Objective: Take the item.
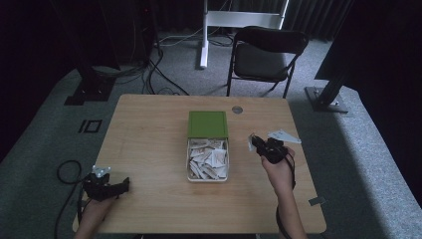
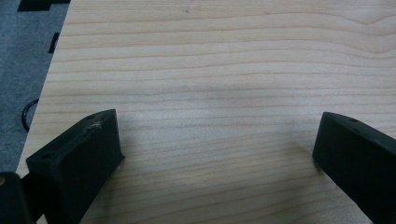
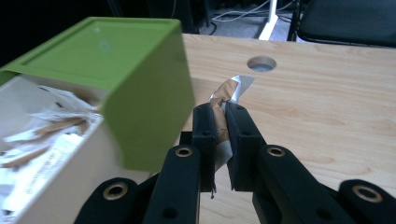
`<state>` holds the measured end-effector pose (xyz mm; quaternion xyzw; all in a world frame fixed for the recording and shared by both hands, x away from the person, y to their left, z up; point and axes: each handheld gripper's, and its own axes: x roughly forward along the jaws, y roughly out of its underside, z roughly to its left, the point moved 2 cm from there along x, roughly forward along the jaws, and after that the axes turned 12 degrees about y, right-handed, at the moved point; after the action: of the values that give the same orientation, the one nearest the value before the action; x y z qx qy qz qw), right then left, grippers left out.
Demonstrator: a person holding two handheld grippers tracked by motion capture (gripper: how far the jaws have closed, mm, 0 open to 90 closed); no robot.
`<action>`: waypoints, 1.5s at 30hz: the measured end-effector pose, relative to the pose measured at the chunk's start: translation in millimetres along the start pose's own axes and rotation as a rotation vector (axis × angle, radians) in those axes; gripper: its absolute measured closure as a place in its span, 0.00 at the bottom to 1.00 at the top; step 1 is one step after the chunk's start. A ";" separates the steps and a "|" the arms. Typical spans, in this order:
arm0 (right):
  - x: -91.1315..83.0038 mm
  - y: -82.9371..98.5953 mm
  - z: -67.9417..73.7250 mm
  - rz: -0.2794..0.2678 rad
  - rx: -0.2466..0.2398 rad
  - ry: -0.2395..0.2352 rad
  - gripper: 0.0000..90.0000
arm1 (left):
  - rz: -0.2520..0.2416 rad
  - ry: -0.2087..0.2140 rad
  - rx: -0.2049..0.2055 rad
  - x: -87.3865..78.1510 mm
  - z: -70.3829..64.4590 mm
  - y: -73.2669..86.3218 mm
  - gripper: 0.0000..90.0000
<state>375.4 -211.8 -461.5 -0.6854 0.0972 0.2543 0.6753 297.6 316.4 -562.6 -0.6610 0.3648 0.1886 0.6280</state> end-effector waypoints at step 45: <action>100.5 41.1 -87.7 0.104 0.176 0.167 0.93 | 0.000 0.000 0.000 0.0 0.0 0.0 0.02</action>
<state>460.4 -279.0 -549.4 -0.6365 0.2102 0.2214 0.7082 297.6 316.4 -562.6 -0.6610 0.3649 0.1886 0.6280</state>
